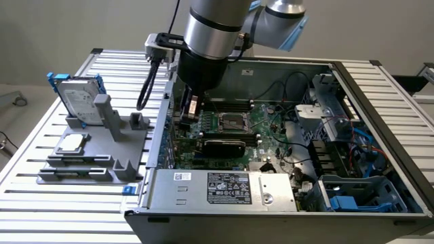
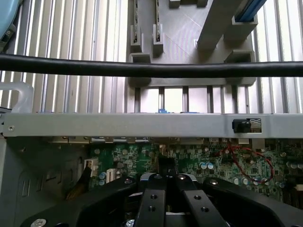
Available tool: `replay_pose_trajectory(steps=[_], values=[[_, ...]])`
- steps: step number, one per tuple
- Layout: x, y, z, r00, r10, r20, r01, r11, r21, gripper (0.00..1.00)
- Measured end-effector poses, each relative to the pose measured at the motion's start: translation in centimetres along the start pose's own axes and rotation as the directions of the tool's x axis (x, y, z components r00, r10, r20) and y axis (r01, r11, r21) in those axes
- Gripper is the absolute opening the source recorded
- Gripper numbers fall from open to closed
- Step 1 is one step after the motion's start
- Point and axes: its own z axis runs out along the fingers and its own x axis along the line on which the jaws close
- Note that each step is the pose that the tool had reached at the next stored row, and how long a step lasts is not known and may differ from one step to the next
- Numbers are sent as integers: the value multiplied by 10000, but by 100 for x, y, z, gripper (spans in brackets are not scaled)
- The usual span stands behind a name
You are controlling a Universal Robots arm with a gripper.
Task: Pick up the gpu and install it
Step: 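Press down on the gpu until it lock into place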
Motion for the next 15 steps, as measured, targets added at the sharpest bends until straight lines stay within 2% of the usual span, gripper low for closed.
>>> replay_pose_trajectory(steps=[6, 12, 15], values=[[0, -137, -36, 10000, 1, -1, -1, 10000, 9, 11], [1, -297, -78, 10000, -3, 23, 3, 10000, 60, 11], [1, -330, -85, 10000, -15, 58, 15, 10000, 34, 11]])
